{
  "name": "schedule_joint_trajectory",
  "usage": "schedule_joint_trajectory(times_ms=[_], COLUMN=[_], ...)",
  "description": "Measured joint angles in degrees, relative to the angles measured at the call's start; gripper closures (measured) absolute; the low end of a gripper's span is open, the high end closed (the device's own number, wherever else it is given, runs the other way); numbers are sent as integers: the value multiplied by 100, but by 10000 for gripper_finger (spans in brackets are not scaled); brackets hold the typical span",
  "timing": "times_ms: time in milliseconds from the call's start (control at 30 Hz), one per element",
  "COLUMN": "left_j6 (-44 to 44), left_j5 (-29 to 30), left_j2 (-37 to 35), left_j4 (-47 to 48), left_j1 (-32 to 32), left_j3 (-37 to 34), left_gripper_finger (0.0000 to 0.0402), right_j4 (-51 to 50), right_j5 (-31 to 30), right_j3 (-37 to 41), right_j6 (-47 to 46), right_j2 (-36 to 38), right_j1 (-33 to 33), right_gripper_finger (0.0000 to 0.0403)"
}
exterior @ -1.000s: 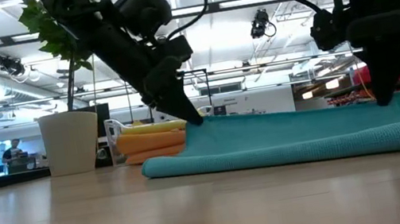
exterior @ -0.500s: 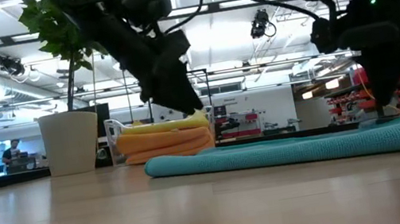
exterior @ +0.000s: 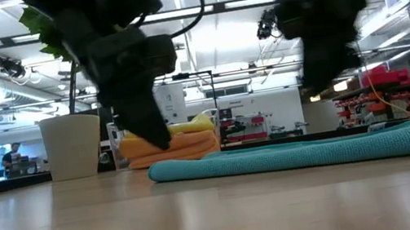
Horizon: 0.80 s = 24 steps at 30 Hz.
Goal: Fold microfiber towels
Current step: Fold the blue microfiber cloth
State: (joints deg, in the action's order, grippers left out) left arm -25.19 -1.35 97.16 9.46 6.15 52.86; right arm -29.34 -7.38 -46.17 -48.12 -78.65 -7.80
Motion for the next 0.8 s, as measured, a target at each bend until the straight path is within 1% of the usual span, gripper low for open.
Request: schedule_joint_trajectory(times_ms=[133,233,300,400,500,667,733,800], left_j6=[-462,-666,-713,-753,-899,-1031,-1092,-1146], left_j5=[-2,50,112,500,914,1034,1046,1101], left_j2=[-100,-286,-451,-728,-933,-1223,-1253,-1310], left_j4=[715,1062,1312,1775,2015,1995,1819,1861], left_j1=[166,300,414,636,840,1036,1049,1035], left_j3=[-6,-1,-4,-2,0,-6,2,-2], left_gripper_finger=[248,245,245,251,260,276,281,286], right_j4=[1556,2284,2399,2488,2517,2549,2639,2703], right_j5=[570,1045,1327,1655,1838,2214,2476,2622], right_j3=[-2,-22,-108,-300,-360,-372,-368,-372], right_j6=[941,1451,1777,2207,2486,2532,2455,2389], right_j2=[-514,-1063,-1416,-1776,-2000,-2267,-2346,-2384], right_j1=[671,1153,1409,1708,1953,2327,2415,2424], right_gripper_finger=[222,224,226,226,226,226,227,227])
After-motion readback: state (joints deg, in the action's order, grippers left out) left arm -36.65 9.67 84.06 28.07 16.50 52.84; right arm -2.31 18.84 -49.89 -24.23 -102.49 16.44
